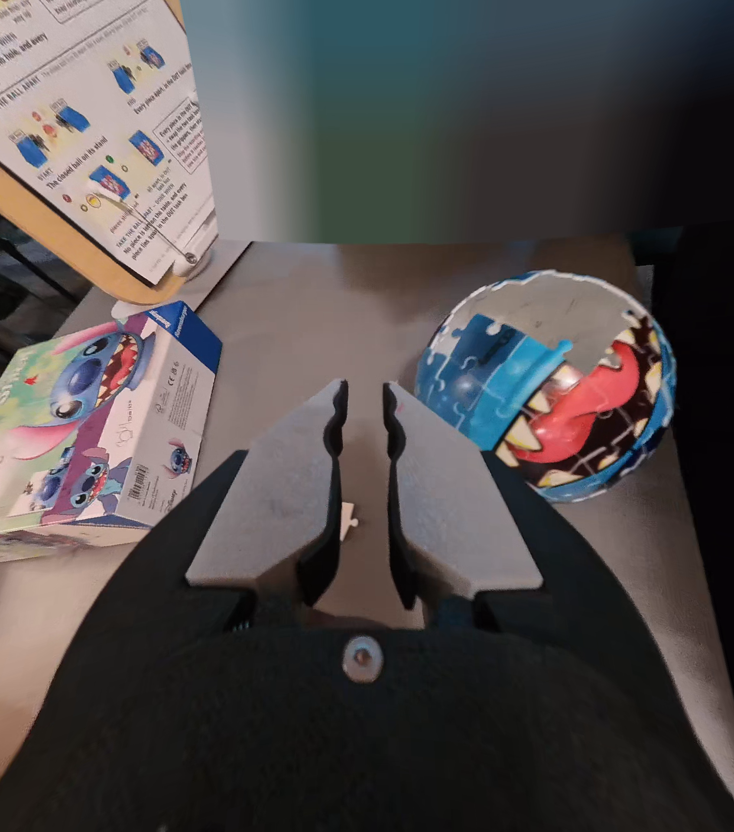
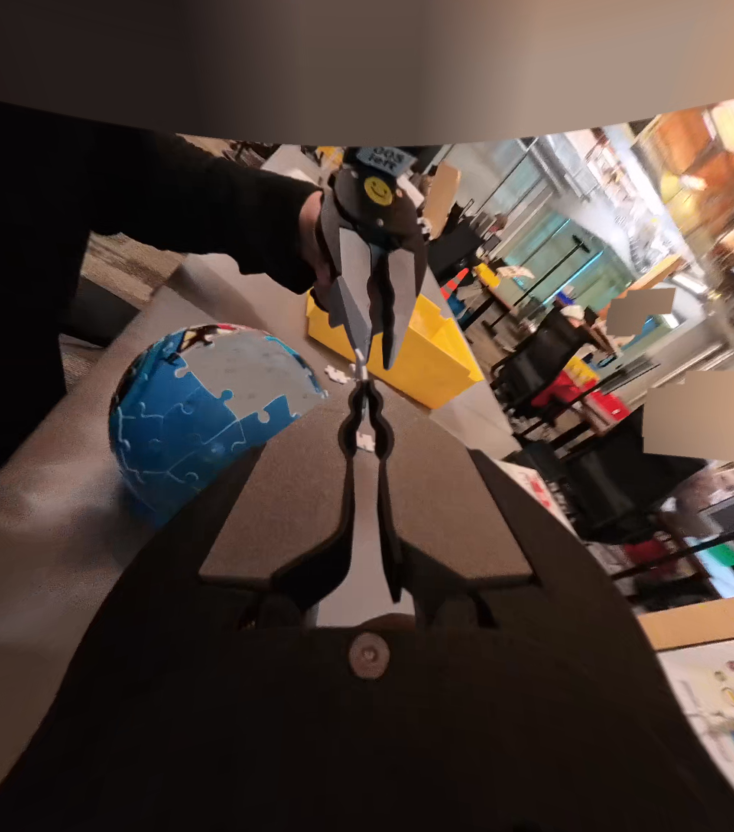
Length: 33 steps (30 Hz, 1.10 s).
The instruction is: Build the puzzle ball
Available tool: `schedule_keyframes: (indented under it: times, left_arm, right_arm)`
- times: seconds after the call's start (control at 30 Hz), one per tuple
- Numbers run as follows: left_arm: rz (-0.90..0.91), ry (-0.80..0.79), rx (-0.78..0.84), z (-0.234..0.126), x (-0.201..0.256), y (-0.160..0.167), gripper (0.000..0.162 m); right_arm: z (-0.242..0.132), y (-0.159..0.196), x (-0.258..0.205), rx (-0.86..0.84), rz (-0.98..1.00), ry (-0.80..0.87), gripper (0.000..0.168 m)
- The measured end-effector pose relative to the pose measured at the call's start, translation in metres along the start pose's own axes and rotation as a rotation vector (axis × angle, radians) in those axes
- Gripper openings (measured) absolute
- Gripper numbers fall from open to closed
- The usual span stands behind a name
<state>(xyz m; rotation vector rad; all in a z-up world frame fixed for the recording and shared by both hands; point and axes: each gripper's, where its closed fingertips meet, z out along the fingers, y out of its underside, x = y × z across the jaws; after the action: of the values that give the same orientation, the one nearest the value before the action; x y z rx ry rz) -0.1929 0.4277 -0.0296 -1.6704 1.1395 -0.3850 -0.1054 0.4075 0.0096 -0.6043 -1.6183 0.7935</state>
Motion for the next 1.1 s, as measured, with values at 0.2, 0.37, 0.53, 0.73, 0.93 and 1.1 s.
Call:
schedule_keyframes:
  times: [0.2, 0.37, 0.53, 0.73, 0.93, 1.1]
  left_arm:
    - [-0.072, 0.024, 0.1, 0.004, -0.021, 0.014, 0.012]
    - [-0.105, 0.024, 0.141, 0.004, -0.025, 0.015, 0.009]
    - [-0.094, 0.075, 0.16, 0.009, -0.013, 0.007, 0.008]
    - [-0.008, 0.082, 0.194, 0.013, 0.003, -0.017, 0.01]
    - [0.19, 0.04, 0.123, 0.029, 0.022, -0.029, 0.011]
    - [0.333, 0.01, 0.081, 0.038, 0.027, -0.033, 0.002]
  right_arm:
    - [0.014, 0.019, -0.007, -0.093, -0.402, 0.096, 0.0]
    - [0.024, 0.03, -0.014, -0.121, -0.538, 0.104, 0.0]
    - [0.025, 0.025, -0.008, -0.105, -0.553, 0.121, 0.0]
    - [0.025, 0.027, 0.015, -0.11, -0.264, 0.149, 0.0]
    - [0.026, 0.022, 0.003, -0.148, -0.194, 0.047, 0.0]
    - [0.029, 0.024, 0.0, -0.193, -0.285, 0.054, 0.0]
